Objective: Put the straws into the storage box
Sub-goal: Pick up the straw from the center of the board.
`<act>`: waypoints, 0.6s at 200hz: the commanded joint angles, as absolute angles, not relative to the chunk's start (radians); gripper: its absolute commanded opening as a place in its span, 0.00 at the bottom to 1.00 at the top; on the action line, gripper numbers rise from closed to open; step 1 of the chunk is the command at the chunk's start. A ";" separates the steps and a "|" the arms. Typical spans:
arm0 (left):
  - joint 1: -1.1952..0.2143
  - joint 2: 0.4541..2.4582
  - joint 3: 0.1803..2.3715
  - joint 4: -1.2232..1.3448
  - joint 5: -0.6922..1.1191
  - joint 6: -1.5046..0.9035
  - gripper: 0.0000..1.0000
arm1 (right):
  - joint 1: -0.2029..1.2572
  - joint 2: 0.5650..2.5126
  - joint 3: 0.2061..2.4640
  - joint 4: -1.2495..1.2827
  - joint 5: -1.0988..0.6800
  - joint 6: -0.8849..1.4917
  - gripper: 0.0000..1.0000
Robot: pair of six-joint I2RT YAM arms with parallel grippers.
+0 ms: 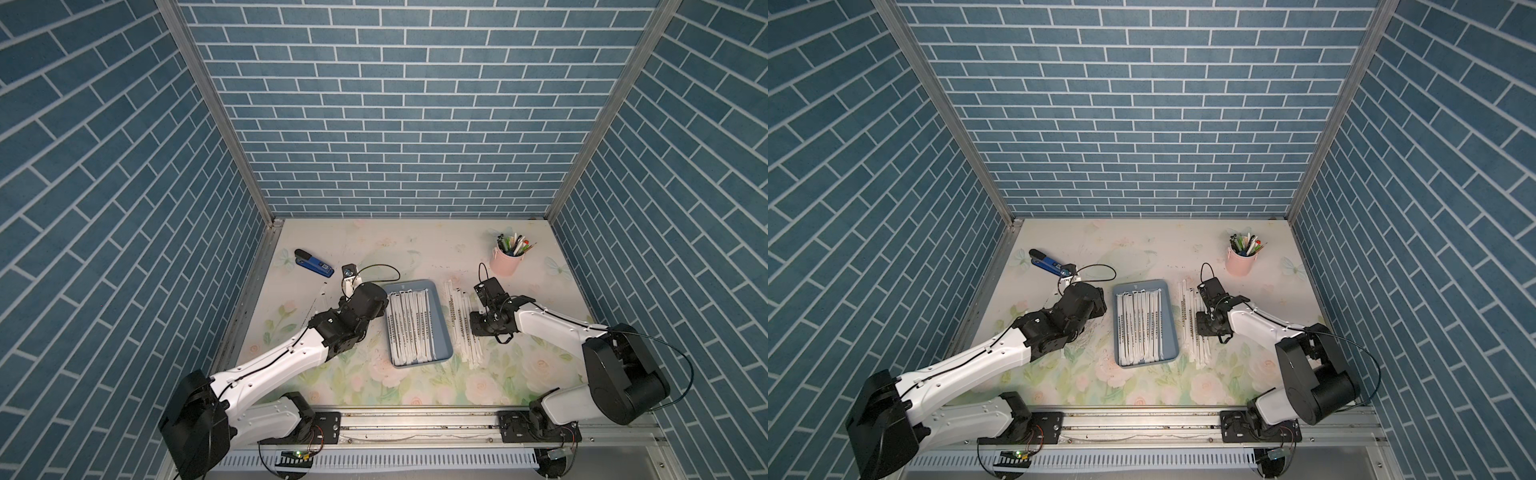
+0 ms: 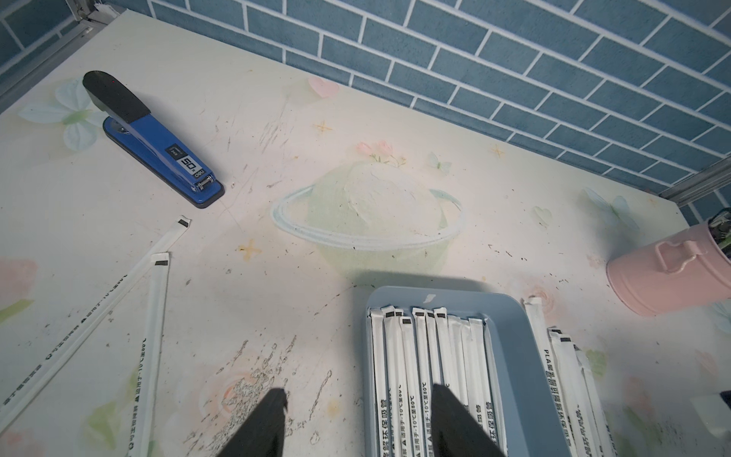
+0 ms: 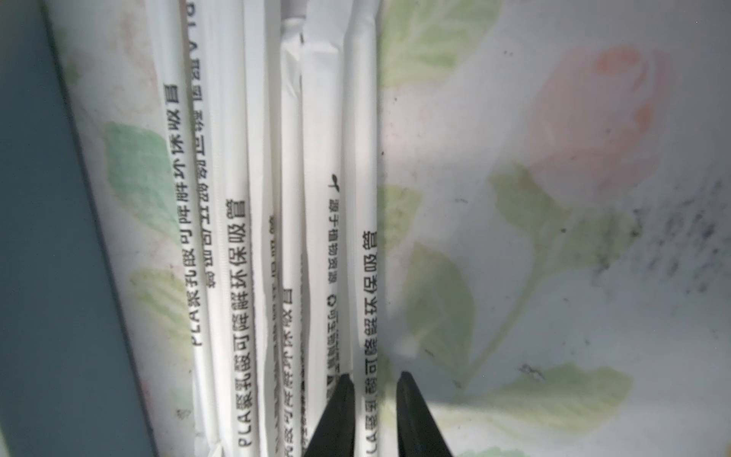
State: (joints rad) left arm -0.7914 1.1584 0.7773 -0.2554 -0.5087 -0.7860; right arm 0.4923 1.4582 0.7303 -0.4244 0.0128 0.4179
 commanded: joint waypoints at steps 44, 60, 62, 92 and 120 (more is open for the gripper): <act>-0.788 1.179 0.768 -0.242 -0.495 -0.766 0.61 | 0.464 1.500 0.684 -0.377 0.024 0.396 0.11; -0.788 1.201 0.788 -0.263 -0.500 -0.764 0.61 | 0.464 1.486 0.691 -0.396 0.030 0.396 0.06; -0.788 1.204 0.792 -0.267 -0.500 -0.762 0.61 | 0.463 1.482 0.694 -0.400 0.033 0.396 0.06; -0.788 1.220 0.805 -0.275 -0.504 -0.762 0.61 | 0.463 1.425 0.751 -0.487 0.087 0.382 0.04; -0.788 1.242 0.819 -0.290 -0.512 -0.770 0.60 | 0.465 1.384 0.808 -0.551 0.103 0.375 0.03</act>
